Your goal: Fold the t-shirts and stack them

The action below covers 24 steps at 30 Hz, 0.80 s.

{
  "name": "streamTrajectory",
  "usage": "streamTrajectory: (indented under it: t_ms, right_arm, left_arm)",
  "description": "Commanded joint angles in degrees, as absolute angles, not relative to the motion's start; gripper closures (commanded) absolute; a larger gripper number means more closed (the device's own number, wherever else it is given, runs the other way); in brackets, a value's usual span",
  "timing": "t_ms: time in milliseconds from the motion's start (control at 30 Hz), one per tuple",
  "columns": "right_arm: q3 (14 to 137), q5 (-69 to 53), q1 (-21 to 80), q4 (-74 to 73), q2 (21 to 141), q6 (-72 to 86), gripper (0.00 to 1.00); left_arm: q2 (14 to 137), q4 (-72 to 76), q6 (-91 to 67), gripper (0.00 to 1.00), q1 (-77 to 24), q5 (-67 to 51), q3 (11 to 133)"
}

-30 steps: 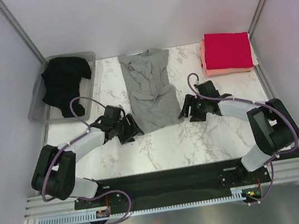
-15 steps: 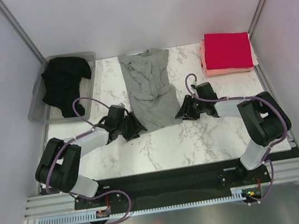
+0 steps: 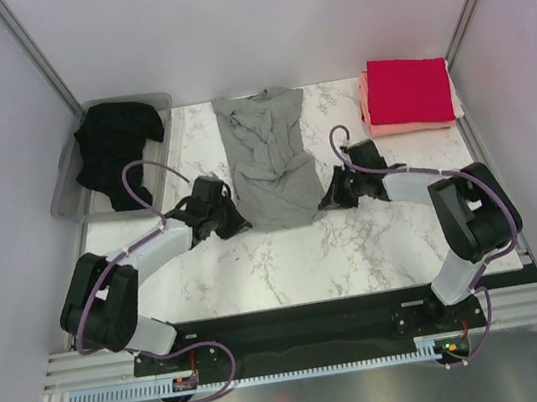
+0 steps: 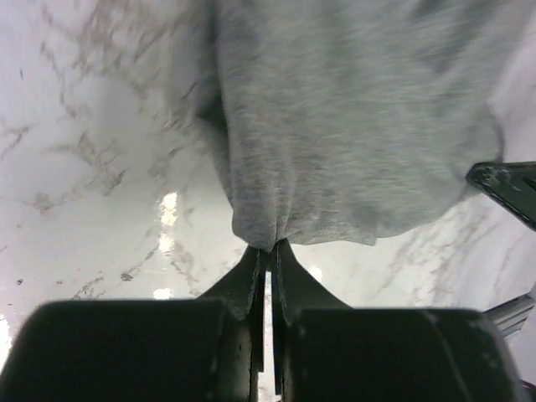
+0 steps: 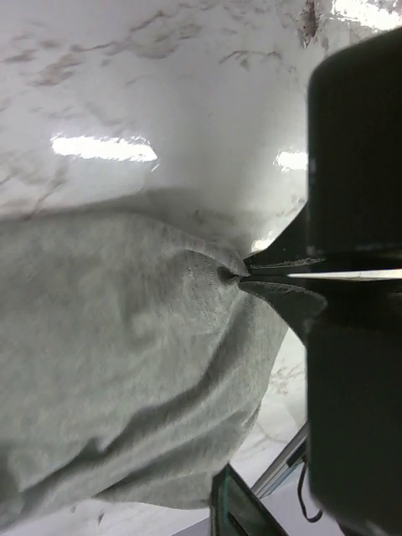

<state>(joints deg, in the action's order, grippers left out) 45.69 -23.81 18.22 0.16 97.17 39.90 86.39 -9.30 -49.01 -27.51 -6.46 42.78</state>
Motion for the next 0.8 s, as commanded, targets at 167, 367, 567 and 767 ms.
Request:
streamTrajectory:
  t_ms: [167,367,567,767]
  right_arm:
    - [61.87,-18.37,18.28,-19.77,85.44,33.75,1.00]
    - [54.86,-17.49,19.68,-21.27,78.23,34.54,1.00]
    - [45.45,-16.96,23.46,-19.08,71.46,36.82,1.00]
    - [37.28,-15.38,31.37,-12.93,71.02,41.74,1.00]
  left_arm:
    - [70.94,-26.36,-39.90,0.98,-27.69,-0.18,57.04]
    - [62.51,-27.25,-42.45,0.98,-28.39,-2.90,48.00]
    - [53.10,-26.81,-48.49,0.98,-30.58,-5.09,34.12]
    - [44.39,-25.93,-55.01,0.98,-33.31,-7.03,23.30]
